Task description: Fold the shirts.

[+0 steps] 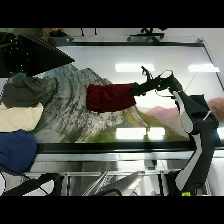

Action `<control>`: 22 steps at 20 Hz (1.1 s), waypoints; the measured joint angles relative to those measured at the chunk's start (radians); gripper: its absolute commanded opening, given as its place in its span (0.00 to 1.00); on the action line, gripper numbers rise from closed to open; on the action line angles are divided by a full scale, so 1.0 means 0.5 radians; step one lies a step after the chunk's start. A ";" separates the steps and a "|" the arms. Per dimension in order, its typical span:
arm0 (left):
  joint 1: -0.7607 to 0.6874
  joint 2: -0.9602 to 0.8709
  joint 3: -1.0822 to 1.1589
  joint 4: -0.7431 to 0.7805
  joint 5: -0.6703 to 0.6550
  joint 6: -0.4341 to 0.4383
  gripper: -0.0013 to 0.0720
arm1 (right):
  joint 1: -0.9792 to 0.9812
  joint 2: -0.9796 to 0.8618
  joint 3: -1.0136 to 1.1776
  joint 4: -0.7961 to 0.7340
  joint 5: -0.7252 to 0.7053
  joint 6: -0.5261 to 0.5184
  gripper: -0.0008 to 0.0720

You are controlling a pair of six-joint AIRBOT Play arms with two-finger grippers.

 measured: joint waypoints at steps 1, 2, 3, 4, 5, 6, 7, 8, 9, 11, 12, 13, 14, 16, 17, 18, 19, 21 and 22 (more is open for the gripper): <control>0.000 0.000 0.000 0.000 0.001 -0.001 0.04 | -0.013 0.043 0.070 0.061 -0.002 -0.020 0.04; 0.000 0.000 0.000 0.000 0.001 -0.001 0.04 | -0.037 0.100 0.163 0.130 -0.035 -0.042 0.04; 0.000 0.000 0.000 -0.001 0.001 -0.001 0.04 | -0.069 0.160 0.257 0.185 -0.072 -0.054 0.04; 0.000 0.000 0.000 0.000 0.003 -0.001 0.03 | -0.106 0.215 0.330 0.223 -0.107 -0.055 0.04; 0.000 0.000 0.000 0.000 0.011 -0.001 0.04 | -0.156 0.273 0.387 0.247 -0.159 -0.053 0.04; 0.000 0.000 0.000 0.000 0.016 -0.001 0.04 | -0.214 0.326 0.426 0.262 -0.203 -0.042 0.04; 0.000 0.000 0.000 -0.001 0.020 -0.001 0.04 | -0.282 0.377 0.456 0.278 -0.239 -0.017 0.04; 0.000 0.000 0.000 -0.001 0.026 -0.001 0.03 | -0.349 0.416 0.476 0.291 -0.261 0.006 0.04; 0.000 0.000 0.000 -0.001 0.026 -0.001 0.03 | -0.420 0.447 0.490 0.299 -0.278 0.030 0.04; 0.000 0.000 0.000 0.000 0.028 -0.001 0.03 | -0.587 0.489 0.507 0.307 -0.304 0.085 0.04; 0.000 0.000 0.000 -0.001 0.030 -0.001 0.04 | -0.670 0.500 0.513 0.307 -0.317 0.107 0.04; 0.000 0.000 0.000 0.000 0.030 -0.001 0.03 | -0.762 0.510 0.514 0.297 -0.323 0.138 0.04; 0.000 0.000 0.000 0.000 0.030 -0.002 0.04 | -0.851 0.517 0.515 0.262 -0.328 0.169 0.04; 0.000 0.000 0.000 -0.001 0.030 -0.002 0.04 | -1.020 0.523 0.515 0.184 -0.327 0.221 0.04; 0.000 0.000 0.000 -0.001 0.030 -0.001 0.03 | -1.094 0.526 0.515 0.153 -0.323 0.238 0.04; 0.000 0.000 0.000 -0.001 0.030 -0.002 0.03 | -1.170 0.527 0.515 0.130 -0.307 0.261 0.04; 0.000 -0.002 0.000 -0.001 0.030 -0.002 0.04 | -1.236 0.529 0.515 0.109 -0.286 0.268 0.04; 0.000 -0.007 0.000 0.000 0.031 -0.001 0.03 | -1.350 0.530 0.515 0.063 -0.209 0.291 0.04; 0.000 -0.011 -0.001 0.000 0.031 -0.002 0.03 | -1.397 0.531 0.514 0.032 -0.159 0.322 0.04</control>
